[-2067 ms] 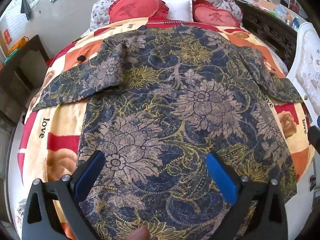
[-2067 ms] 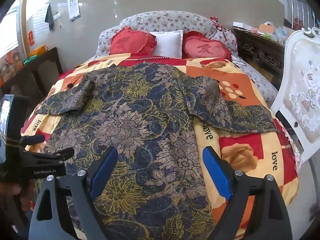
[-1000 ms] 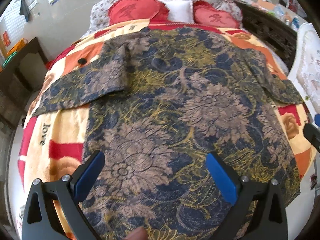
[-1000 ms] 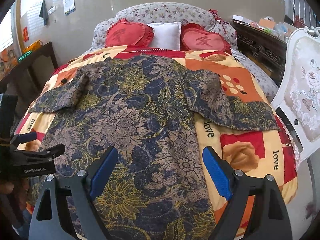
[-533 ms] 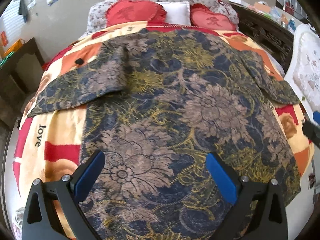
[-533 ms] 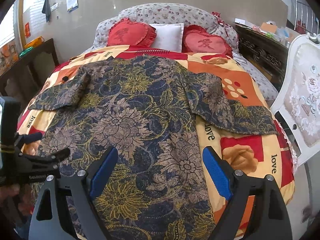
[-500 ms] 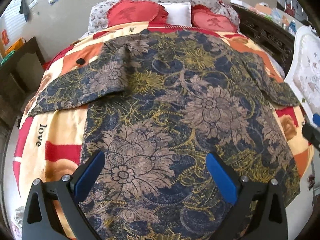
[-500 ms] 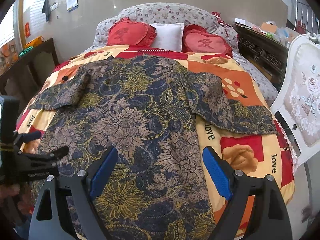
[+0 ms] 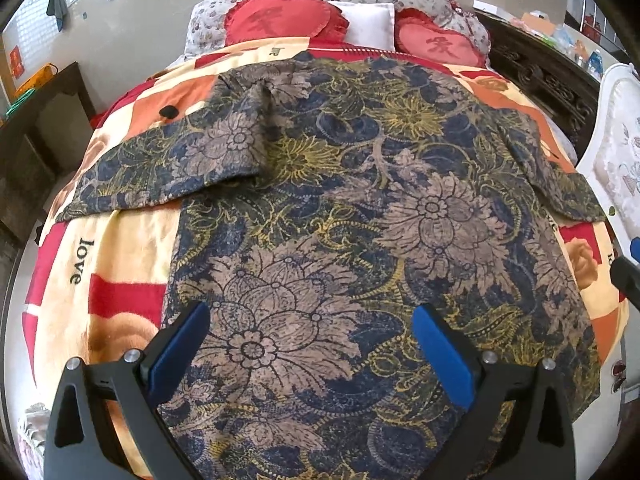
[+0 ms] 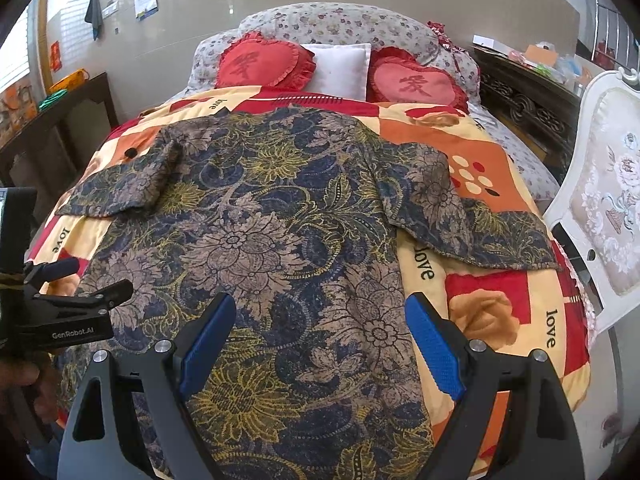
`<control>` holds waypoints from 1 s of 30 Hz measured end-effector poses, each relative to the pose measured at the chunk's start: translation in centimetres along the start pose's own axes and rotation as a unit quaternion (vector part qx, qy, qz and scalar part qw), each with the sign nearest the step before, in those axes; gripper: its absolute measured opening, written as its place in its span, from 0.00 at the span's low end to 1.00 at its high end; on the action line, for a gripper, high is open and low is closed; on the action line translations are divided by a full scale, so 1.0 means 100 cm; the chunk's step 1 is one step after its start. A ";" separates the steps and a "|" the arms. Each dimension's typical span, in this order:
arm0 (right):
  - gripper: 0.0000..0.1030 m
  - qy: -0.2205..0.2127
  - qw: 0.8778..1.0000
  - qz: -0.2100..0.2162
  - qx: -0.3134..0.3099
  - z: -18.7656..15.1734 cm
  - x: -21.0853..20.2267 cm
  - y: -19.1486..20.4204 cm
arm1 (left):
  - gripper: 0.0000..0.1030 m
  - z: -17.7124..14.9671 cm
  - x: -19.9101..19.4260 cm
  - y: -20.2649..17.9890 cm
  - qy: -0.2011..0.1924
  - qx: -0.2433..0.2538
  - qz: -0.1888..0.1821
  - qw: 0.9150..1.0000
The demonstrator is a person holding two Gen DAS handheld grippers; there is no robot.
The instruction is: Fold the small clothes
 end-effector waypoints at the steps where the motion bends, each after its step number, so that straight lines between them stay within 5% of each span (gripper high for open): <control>1: 0.99 0.001 1.000 0.000 0.000 0.000 0.000 0.000 | 1.00 0.000 0.000 0.000 0.000 0.000 0.000 1.000; 9: 0.99 0.004 1.000 -0.012 -0.002 0.001 0.007 -0.005 | 1.00 0.001 0.000 0.000 -0.005 -0.004 -0.009 1.000; 19: 0.99 0.027 0.992 -0.121 0.018 0.006 0.031 -0.025 | 1.00 -0.001 -0.007 -0.010 -0.037 0.014 0.004 0.999; 23: 0.99 0.033 0.992 -0.125 0.014 0.004 0.035 -0.026 | 1.00 -0.004 -0.003 -0.008 -0.037 0.003 -0.010 0.999; 30: 0.99 0.041 0.991 -0.127 0.014 0.002 0.039 -0.026 | 1.00 -0.008 0.004 -0.011 -0.041 0.019 0.019 0.999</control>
Point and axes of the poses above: each gripper's, at about its wrist camera, not at the fingertips, and x roughly the way its jaws point, y to its left, z to its top, the point moved 2 cm from there along x, roughly the way its jaws point, and after that the axes turned 7 degrees about x, right-handed, at the moved point
